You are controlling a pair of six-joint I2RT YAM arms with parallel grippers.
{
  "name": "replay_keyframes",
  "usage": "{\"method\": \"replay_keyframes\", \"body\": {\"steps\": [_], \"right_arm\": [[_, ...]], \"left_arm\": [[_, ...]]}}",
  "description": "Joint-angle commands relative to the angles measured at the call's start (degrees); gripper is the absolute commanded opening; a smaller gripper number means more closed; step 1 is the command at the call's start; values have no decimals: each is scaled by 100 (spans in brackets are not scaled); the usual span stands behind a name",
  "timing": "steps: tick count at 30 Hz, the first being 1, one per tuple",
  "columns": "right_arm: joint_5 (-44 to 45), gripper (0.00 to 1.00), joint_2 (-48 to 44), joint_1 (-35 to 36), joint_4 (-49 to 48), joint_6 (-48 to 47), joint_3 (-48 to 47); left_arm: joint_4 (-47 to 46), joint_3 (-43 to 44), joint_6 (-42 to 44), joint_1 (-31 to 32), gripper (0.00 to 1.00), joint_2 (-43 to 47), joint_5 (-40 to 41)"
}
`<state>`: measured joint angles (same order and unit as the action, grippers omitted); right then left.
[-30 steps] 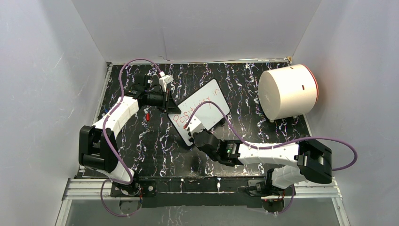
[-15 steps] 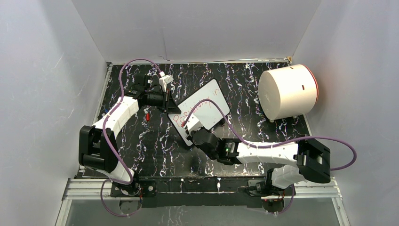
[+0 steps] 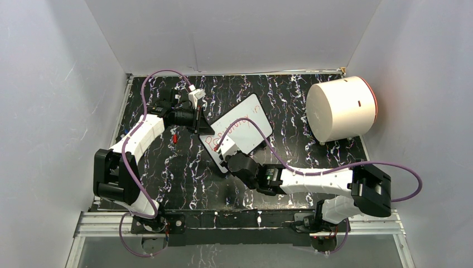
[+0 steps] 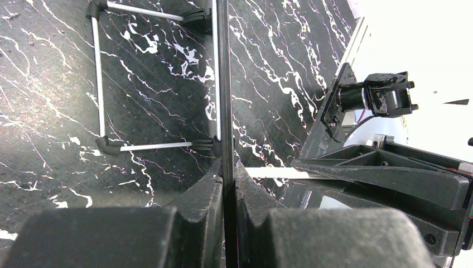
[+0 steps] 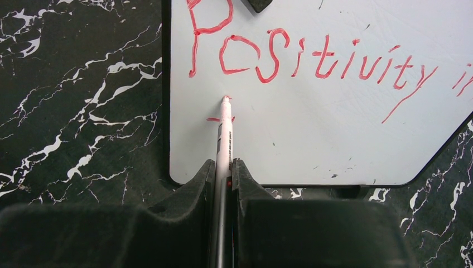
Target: Write a sentence on the whiteboard
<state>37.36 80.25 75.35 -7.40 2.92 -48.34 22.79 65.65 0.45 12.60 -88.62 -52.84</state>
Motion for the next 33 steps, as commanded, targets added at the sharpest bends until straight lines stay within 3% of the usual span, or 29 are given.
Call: {"method": "replay_keyframes", "body": {"steps": [1, 19, 33], "right_arm": [[153, 0, -87, -23, -10, 84, -225], [272, 0, 29, -43, 390, 462, -92], [106, 0, 28, -38, -95, 146, -238]], "left_arm": [[376, -43, 105, 36, 0, -143, 326], [380, -43, 102, 38, 0, -144, 309], [376, -43, 99, 35, 0, -130, 302]]}}
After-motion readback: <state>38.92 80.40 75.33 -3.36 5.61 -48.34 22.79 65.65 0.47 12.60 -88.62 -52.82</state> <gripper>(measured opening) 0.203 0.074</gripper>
